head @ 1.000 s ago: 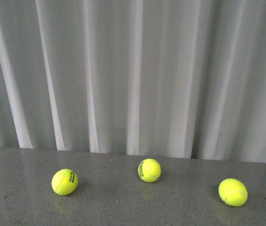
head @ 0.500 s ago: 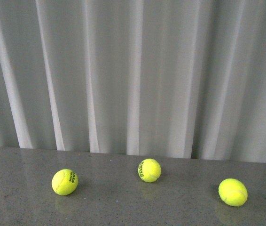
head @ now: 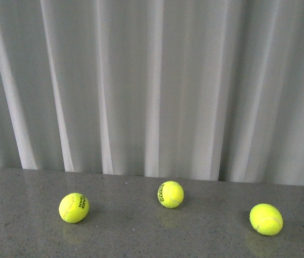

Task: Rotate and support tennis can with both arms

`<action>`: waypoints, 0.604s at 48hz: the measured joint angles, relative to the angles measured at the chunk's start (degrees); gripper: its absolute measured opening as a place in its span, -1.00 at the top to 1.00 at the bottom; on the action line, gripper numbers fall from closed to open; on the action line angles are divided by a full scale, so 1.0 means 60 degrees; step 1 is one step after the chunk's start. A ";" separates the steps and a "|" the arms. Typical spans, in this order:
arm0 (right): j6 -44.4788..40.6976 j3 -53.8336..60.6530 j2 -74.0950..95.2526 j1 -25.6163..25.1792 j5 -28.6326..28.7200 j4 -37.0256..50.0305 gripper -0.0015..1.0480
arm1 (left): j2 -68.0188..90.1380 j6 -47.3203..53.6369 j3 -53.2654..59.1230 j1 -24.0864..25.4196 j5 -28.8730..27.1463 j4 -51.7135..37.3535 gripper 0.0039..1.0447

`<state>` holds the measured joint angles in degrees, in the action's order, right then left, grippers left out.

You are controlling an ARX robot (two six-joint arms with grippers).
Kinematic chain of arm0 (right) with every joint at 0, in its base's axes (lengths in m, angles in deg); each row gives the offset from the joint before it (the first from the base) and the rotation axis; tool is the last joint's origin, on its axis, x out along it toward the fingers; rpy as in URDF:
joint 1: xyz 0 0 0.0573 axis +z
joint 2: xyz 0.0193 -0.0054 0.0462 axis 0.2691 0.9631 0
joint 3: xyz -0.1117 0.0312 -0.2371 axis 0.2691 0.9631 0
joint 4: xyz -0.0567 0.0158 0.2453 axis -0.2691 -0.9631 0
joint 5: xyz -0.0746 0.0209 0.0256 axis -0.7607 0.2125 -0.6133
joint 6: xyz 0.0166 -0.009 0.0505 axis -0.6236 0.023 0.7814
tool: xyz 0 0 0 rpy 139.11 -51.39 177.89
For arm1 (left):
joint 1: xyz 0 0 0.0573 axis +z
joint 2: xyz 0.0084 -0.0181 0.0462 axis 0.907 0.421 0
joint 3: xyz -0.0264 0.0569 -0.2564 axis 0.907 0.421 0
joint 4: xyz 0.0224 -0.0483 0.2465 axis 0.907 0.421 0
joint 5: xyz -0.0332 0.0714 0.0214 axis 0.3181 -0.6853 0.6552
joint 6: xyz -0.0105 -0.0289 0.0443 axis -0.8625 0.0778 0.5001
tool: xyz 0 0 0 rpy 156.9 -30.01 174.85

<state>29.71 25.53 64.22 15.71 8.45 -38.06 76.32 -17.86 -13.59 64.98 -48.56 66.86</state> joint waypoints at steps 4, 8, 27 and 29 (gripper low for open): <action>-0.0004 0.0000 0.0000 0.0000 0.0000 0.0000 -0.87 | 0.0000 0.0000 0.0000 0.0000 0.0000 0.0000 -0.88; 0.0000 0.0000 0.0000 0.0000 0.0000 0.0000 -0.87 | 0.0000 0.0000 0.0000 0.0000 0.0000 0.0000 -0.88; -0.0004 0.0000 -0.0015 0.0000 0.0000 0.0000 -0.87 | 1.1559 -0.2189 -0.3989 0.0412 0.4251 -0.3034 -0.88; -0.0004 0.0000 -0.0015 0.0000 0.0000 0.0000 -0.87 | 1.2535 -0.2229 -0.4331 0.0372 0.4524 -0.3235 -0.88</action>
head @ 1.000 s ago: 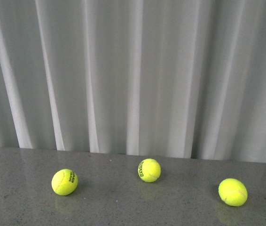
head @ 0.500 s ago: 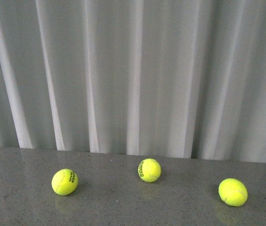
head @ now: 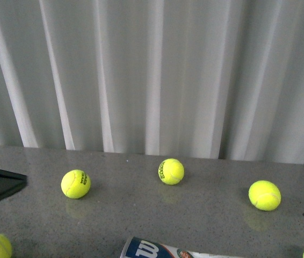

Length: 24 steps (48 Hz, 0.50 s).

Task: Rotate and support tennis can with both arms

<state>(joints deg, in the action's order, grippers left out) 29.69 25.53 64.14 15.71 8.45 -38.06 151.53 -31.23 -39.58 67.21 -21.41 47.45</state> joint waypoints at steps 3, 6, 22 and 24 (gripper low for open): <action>0.0004 0.0000 0.0000 0.0000 0.0000 0.0000 -0.87 | 0.1366 -0.0135 -0.0499 -0.0051 0.0233 -0.0295 -0.88; 0.0000 0.0000 0.0000 0.0000 0.0000 0.0000 -0.87 | 0.2328 -0.0248 -0.0885 -0.0084 0.0302 -0.0470 -0.88; 0.0000 0.0000 0.0000 0.0000 0.0000 0.0000 -0.87 | 0.5705 -0.0991 -0.2554 -0.0568 0.1942 -0.1202 -0.88; 0.0004 0.0000 0.0000 0.0000 0.0000 0.0000 -0.87 | 0.5898 -0.1053 -0.2594 -0.0729 0.2127 -0.1304 -0.88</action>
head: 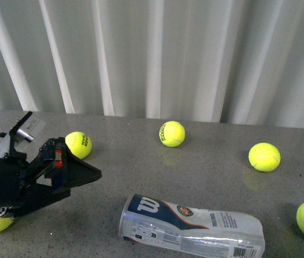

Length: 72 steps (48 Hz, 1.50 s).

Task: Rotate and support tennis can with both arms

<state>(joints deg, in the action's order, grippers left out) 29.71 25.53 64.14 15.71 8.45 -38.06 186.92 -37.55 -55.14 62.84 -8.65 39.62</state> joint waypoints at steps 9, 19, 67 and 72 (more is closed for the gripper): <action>0.0000 0.0000 0.0000 0.0000 0.0000 0.0000 -0.87 | 0.0608 -0.0080 -0.0248 -0.0634 0.0273 -0.0313 -0.88; -0.0004 0.0000 0.0000 0.0000 0.0000 0.0000 -0.87 | 0.0998 -0.0357 -0.0561 -0.1035 0.0350 -0.0608 -0.88; 0.0000 0.0000 0.0000 0.0000 0.0000 0.0000 -0.87 | 0.2259 -0.3530 -0.1162 -0.1898 0.0871 -0.2696 0.77; -0.0004 0.0000 0.0000 0.0000 0.0000 0.0000 -0.87 | 0.2240 -0.3923 -0.1096 -0.1920 0.0951 -0.2801 0.93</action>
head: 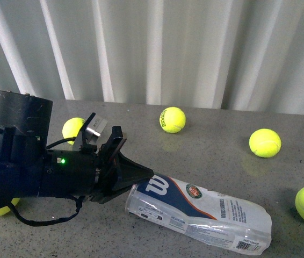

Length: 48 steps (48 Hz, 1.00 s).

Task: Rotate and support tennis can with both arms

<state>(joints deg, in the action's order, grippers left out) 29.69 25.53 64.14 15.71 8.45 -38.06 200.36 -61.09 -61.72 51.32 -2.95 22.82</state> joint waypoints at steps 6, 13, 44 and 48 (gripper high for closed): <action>0.0000 0.0000 0.0000 0.0000 0.0000 0.0000 -0.87 | -0.0299 -0.0098 0.0189 0.0036 -0.0025 0.0204 0.93; 0.0000 0.0000 0.0000 0.0000 0.0000 0.0000 -0.87 | -0.1705 0.0685 0.0353 0.0230 0.0055 0.1366 0.93; 0.0000 0.0000 0.0000 0.0000 0.0000 0.0000 -0.87 | -0.4309 1.3464 -0.4299 -0.3009 -0.7267 1.1956 0.93; 0.0000 0.0000 0.0000 0.0000 0.0000 0.0000 -0.87 | -0.3829 1.3861 -0.4481 -0.3191 -0.7690 1.1948 0.93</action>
<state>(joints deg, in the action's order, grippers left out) 29.69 25.53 64.14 15.71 8.45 -38.06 177.39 22.08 -88.61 32.17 -49.09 94.51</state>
